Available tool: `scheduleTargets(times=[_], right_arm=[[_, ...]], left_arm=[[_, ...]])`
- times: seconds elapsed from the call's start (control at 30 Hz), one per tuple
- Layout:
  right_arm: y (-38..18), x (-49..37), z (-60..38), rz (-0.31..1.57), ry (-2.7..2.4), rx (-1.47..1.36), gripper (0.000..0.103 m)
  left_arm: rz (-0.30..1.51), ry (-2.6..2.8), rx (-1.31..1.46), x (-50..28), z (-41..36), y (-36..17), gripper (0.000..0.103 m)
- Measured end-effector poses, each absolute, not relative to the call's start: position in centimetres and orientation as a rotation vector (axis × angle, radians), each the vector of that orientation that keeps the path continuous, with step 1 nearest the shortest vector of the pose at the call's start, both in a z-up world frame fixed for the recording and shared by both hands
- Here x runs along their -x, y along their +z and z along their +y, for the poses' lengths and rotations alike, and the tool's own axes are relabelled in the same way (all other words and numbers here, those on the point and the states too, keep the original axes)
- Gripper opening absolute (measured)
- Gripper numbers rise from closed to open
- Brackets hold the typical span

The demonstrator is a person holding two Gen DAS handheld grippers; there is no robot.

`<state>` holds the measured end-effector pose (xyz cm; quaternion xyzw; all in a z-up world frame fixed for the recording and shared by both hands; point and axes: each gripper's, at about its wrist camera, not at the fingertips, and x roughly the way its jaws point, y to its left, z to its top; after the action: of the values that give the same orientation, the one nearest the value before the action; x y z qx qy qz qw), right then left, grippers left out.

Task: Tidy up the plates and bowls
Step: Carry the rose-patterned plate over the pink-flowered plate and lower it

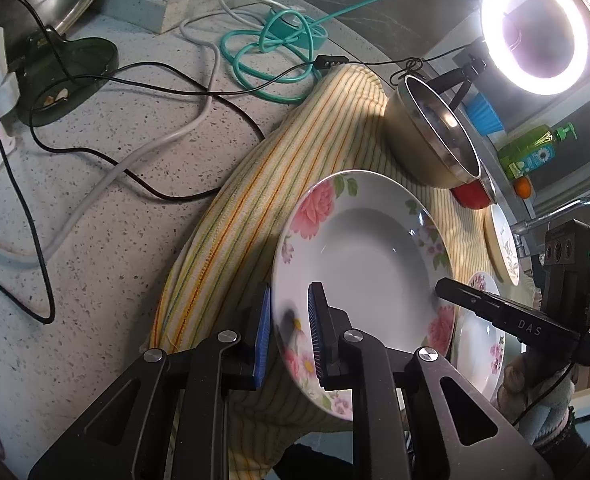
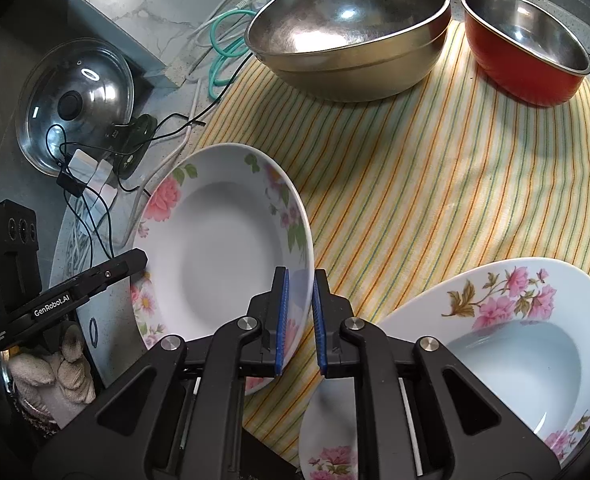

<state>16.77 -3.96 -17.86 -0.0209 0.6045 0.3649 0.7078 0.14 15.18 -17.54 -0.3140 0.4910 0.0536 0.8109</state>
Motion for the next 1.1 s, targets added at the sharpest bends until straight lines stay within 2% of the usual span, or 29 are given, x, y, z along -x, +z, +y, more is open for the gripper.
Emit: scheduleTargets(times=[0.53, 1.1], right_arm=[[-14.6, -16.2, -7.2, 1.298, 0.778, -0.024, 0.012], [-12.3, -14.7, -17.3, 1.263, 0.59, -0.138, 0.012]], left_arm=[[1.001, 0.042, 0.635, -1.3, 13.8, -14.6, 0.016], [1.036, -0.176, 0.536, -4.8, 6.2, -13.4, 0.016]])
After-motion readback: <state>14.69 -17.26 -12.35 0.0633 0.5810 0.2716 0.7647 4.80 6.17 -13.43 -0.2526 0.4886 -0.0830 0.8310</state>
